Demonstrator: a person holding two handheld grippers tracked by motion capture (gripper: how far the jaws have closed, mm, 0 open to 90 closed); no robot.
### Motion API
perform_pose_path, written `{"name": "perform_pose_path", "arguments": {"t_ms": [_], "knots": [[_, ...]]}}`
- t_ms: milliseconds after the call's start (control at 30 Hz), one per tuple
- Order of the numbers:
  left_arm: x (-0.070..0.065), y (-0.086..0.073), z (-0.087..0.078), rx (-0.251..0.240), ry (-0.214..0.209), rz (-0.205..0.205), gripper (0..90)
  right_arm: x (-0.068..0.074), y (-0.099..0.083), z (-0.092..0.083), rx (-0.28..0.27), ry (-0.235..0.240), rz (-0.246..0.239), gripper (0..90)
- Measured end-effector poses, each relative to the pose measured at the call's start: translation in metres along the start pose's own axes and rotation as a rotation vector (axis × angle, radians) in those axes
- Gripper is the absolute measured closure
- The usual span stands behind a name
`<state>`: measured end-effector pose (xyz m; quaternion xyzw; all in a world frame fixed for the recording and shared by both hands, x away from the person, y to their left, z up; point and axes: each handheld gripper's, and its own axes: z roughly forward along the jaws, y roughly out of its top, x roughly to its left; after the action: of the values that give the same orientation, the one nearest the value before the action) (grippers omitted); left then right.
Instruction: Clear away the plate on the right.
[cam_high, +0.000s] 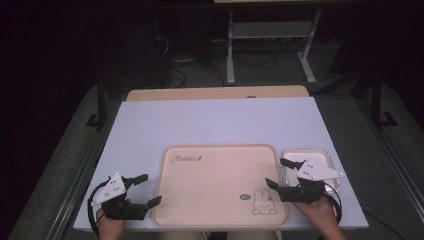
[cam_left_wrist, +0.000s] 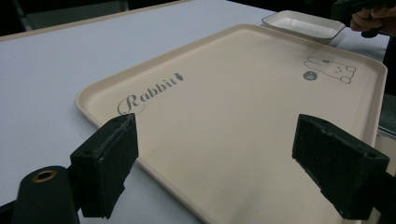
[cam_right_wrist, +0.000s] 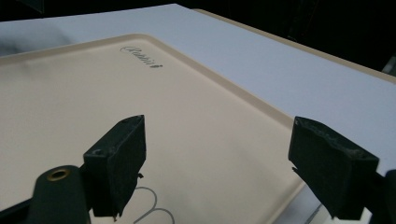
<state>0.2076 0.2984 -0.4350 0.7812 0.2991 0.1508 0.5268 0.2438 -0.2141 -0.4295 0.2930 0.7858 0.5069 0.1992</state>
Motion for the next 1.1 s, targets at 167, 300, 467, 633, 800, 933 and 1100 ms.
{"name": "perform_pose_path", "arguments": {"t_ms": [167, 300, 467, 633, 800, 933, 1100], "knots": [[-0.0003, -0.0001, -0.0001, 0.003, 0.004, -0.001, 14.0, 0.0007, 0.0000, 0.0004, 0.000, 0.000, -0.004, 18.1], [-0.0002, -0.0007, -0.0006, 0.006, -0.001, -0.001, 14.0, 0.0018, 0.0001, 0.0004, 0.004, 0.002, -0.007, 17.8], [0.0002, -0.0006, -0.0014, 0.003, 0.004, -0.003, 14.0, 0.0019, 0.0000, 0.0008, 0.005, 0.003, -0.006, 17.8], [0.0001, -0.0010, -0.0010, 0.006, 0.003, -0.003, 14.0, 0.0019, 0.0003, 0.0000, 0.001, 0.008, -0.008, 17.8], [0.0004, -0.0013, -0.0013, 0.005, 0.006, -0.004, 14.0, 0.0029, 0.0003, -0.0010, 0.001, 0.011, -0.012, 17.8], [0.0007, -0.0016, -0.0017, 0.004, 0.006, -0.005, 14.0, 0.0037, 0.0006, -0.0025, 0.002, 0.013, -0.011, 17.7], [0.0015, -0.0015, -0.0022, 0.000, 0.009, -0.006, 14.0, 0.0041, 0.0011, -0.0039, 0.000, 0.018, -0.008, 17.5]]}}
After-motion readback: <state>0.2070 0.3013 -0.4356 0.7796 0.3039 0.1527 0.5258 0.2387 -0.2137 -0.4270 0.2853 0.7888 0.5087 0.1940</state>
